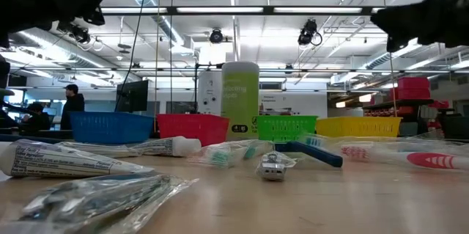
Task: Pick & Place Travel size toiletries
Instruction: Put the white toothpaste into the blue basket
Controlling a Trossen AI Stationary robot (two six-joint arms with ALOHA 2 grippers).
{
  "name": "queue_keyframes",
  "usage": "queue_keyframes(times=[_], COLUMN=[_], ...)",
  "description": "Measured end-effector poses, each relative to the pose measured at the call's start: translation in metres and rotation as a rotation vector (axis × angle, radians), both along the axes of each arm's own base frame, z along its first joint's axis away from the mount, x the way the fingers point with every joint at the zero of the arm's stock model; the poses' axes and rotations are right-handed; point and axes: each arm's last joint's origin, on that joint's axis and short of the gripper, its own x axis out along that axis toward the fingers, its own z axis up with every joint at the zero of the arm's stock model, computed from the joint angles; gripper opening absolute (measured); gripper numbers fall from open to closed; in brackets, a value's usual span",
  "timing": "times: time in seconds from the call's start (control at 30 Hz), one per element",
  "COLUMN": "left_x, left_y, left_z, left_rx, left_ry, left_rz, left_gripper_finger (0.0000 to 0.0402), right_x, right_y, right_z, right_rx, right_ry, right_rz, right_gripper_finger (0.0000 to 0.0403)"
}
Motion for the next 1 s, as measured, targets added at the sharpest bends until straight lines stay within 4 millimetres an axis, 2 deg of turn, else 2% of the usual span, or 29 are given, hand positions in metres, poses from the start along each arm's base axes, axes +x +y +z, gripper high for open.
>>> queue_keyframes(times=[0.13, 0.23, 0.33, 0.4, 0.6, 0.77, 1.0], left_x=[-0.001, -0.003, 0.000, 0.004, 0.021, 0.036, 0.050], left_y=[0.002, 0.004, 0.005, 0.005, 0.005, 0.004, 0.003], left_z=[0.005, 0.014, 0.016, 0.016, 0.017, 0.024, 0.037], left_rx=[-0.190, -0.345, -0.364, -0.355, -0.385, -0.393, -0.485], left_ry=[-0.025, -0.042, -0.017, 0.015, 0.143, 0.218, 0.313], left_rz=[0.026, 0.038, 0.045, 0.055, 0.106, 0.088, 0.052], left_gripper_finger=[0.0041, 0.0046, 0.0058, 0.0071, 0.0112, 0.0130, 0.0140], right_x=[-0.002, -0.003, -0.005, -0.006, 0.000, 0.011, 0.029], right_y=[-0.001, -0.003, -0.006, -0.007, -0.005, -0.002, 0.002], right_z=[0.009, 0.011, 0.018, 0.022, 0.023, 0.025, 0.021], right_rx=[0.085, 0.120, 0.069, 0.070, 0.141, 0.188, 0.200], right_ry=[-0.092, -0.122, -0.192, -0.233, -0.240, -0.236, -0.204], right_rz=[-0.003, -0.076, -0.196, -0.215, -0.140, -0.028, 0.060], right_gripper_finger=[0.0081, 0.0080, 0.0087, 0.0098, 0.0148, 0.0184, 0.0199])
